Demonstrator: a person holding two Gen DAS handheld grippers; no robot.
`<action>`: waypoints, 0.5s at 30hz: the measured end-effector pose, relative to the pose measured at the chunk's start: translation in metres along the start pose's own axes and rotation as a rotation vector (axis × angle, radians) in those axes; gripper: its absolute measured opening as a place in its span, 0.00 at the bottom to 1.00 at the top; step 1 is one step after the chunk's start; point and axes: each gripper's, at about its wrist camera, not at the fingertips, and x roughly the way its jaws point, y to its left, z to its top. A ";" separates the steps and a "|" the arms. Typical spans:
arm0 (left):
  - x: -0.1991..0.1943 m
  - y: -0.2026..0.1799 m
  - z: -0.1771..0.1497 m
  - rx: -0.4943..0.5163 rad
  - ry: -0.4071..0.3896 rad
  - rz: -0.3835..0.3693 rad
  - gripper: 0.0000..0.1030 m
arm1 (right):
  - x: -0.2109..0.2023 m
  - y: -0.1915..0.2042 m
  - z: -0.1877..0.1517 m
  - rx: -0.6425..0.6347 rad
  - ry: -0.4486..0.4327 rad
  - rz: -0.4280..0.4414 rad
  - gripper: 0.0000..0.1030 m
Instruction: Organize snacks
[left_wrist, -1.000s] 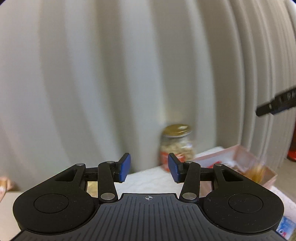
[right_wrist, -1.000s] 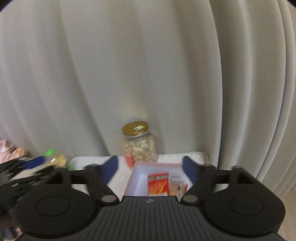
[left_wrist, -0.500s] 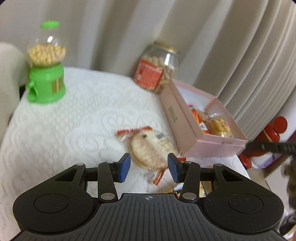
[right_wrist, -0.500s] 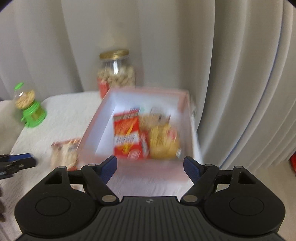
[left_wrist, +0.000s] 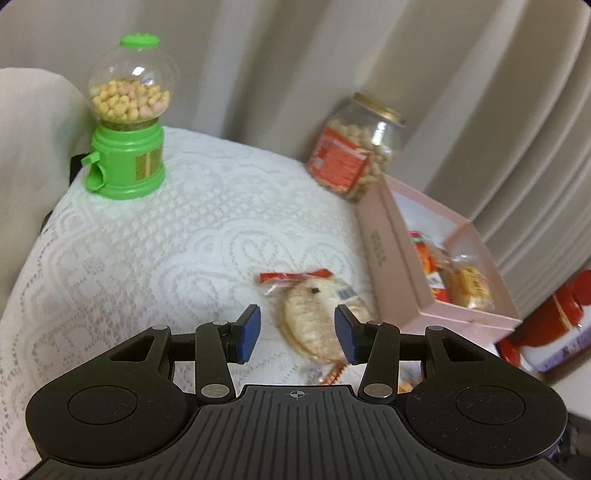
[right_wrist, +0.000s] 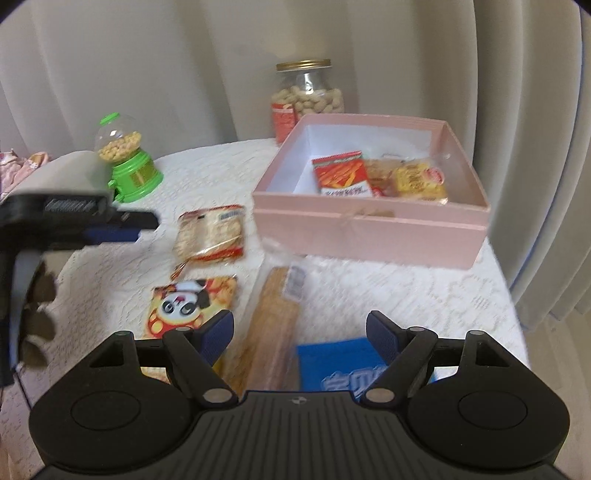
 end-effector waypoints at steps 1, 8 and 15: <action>0.002 -0.001 -0.002 0.001 0.004 0.007 0.48 | 0.001 0.000 -0.003 0.001 -0.005 -0.001 0.77; 0.001 -0.014 -0.027 0.125 -0.011 0.059 0.48 | -0.002 0.014 -0.010 -0.071 -0.039 -0.054 0.77; -0.011 -0.010 -0.032 0.140 -0.042 0.098 0.48 | 0.006 0.037 0.014 -0.119 -0.036 0.009 0.77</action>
